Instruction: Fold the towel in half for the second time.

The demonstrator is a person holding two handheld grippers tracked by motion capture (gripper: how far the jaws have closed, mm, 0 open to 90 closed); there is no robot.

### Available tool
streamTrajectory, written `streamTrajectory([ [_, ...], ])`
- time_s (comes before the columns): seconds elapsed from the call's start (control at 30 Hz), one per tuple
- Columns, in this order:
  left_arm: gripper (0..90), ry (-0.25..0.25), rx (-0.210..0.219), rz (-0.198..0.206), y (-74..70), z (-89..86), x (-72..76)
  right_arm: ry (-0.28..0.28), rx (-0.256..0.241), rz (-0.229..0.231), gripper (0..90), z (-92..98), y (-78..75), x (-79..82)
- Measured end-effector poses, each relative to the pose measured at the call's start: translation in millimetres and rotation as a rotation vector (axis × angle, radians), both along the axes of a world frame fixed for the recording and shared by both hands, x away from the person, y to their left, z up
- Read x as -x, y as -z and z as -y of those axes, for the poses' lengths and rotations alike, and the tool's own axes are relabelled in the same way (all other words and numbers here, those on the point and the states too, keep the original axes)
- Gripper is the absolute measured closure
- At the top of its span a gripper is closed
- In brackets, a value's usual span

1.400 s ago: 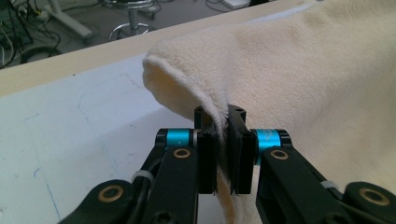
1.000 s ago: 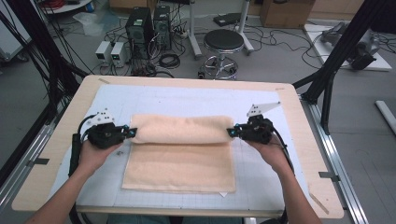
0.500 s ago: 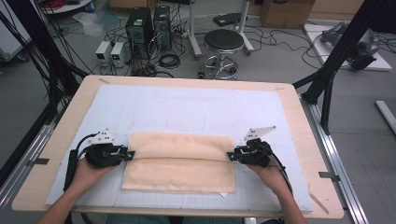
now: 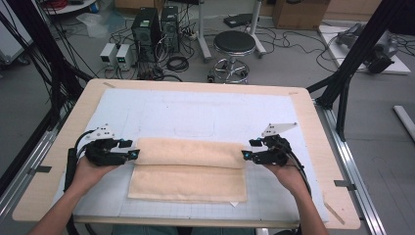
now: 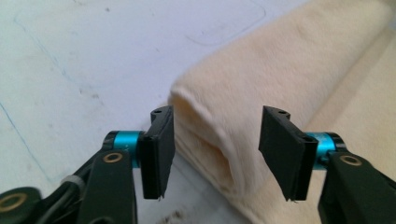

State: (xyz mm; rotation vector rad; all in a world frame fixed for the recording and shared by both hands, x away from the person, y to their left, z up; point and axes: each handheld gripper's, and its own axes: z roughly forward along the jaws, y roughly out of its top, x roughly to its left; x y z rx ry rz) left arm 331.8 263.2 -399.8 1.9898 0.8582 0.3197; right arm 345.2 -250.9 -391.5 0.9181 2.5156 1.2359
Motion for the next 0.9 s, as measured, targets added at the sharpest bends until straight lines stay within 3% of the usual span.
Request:
streamTrajectory([
  [0.1, 41.0, 0.010, 0.004, -0.003, -1.8, 5.6, -11.5, -0.030, 0.001, -0.015, 40.8, -8.4, 0.8, -11.6],
  [0.27, 33.9, 0.023, 0.003, -0.068, 6.4, 12.2, -29.6, -0.073, 0.019, -0.066, 39.5, -26.1, 8.8, -25.9],
  [0.3, 34.9, 0.029, 0.002, -0.082, 9.0, 13.1, -31.7, -0.081, 0.023, -0.068, 41.6, -29.1, 10.4, -27.7],
  [0.4, 55.6, 0.073, 0.006, -0.121, 13.5, 12.7, -33.8, -0.118, 0.034, -0.090, 56.3, -34.0, 14.0, -30.5],
  [0.47, 73.6, 0.089, -0.003, -0.106, 11.2, 12.4, -31.2, -0.144, 0.043, -0.097, 72.6, -35.5, 12.6, -27.9],
  [0.53, 79.3, 0.094, 0.003, -0.080, 6.4, 11.4, -26.7, -0.158, 0.044, -0.068, 79.5, -36.0, 7.9, -23.8],
  [0.73, 83.0, 0.107, 0.010, -0.014, -8.1, 8.0, -7.2, -0.188, 0.006, -0.032, 82.0, -33.6, -8.4, -7.7],
  [0.83, 83.0, 0.129, 0.009, 0.027, -13.1, 3.9, 14.9, -0.206, -0.009, -0.001, 81.8, -32.6, -19.0, 8.3],
  [0.9, 82.6, 0.157, 0.011, 0.025, -12.1, -0.3, 28.9, -0.222, -0.026, 0.003, 81.2, -31.0, -22.9, 18.5],
])
